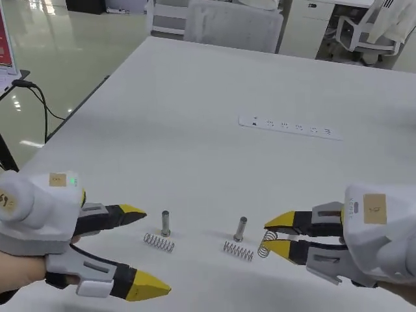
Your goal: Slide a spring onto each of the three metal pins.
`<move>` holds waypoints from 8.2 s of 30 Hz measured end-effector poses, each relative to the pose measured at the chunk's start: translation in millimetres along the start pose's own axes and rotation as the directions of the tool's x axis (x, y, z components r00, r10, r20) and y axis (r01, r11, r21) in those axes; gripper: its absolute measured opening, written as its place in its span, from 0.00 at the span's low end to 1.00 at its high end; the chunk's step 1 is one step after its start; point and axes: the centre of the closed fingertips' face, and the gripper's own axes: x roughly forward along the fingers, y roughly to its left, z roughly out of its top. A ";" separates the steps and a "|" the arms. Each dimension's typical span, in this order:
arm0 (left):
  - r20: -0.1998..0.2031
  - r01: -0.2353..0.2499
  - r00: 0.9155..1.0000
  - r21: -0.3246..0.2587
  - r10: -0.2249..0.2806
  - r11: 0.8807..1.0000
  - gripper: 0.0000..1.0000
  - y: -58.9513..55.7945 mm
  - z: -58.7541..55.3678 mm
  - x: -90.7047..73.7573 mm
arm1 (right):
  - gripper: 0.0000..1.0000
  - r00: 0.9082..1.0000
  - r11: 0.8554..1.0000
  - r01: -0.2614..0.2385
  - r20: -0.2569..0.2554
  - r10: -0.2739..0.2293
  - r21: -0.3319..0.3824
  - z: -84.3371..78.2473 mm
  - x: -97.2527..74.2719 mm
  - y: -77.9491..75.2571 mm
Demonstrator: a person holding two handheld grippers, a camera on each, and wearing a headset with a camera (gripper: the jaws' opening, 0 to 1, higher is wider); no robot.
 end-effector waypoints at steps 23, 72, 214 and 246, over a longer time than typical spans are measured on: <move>0.072 -0.100 0.992 -0.056 0.104 0.993 0.98 24.7 1.5 -19.9 | 0.07 0.974 0.959 0.220 -0.092 -0.207 0.181 -47.8 -24.3 -57.0; 0.095 -0.152 0.982 -0.125 0.164 0.980 0.98 25.2 -7.4 -34.8 | 0.07 0.969 0.941 0.227 -0.152 -0.193 0.252 -83.0 7.1 -53.1; 0.021 -0.037 0.999 -0.044 0.038 0.998 0.93 -11.6 0.9 -16.9 | 0.08 0.993 0.981 -0.054 -0.093 0.073 0.185 -39.9 45.5 12.1; -0.058 0.219 0.975 0.099 -0.214 0.971 0.47 -63.3 24.5 65.0 | 0.07 0.987 0.989 -0.151 -0.062 0.151 0.011 -18.3 28.1 39.1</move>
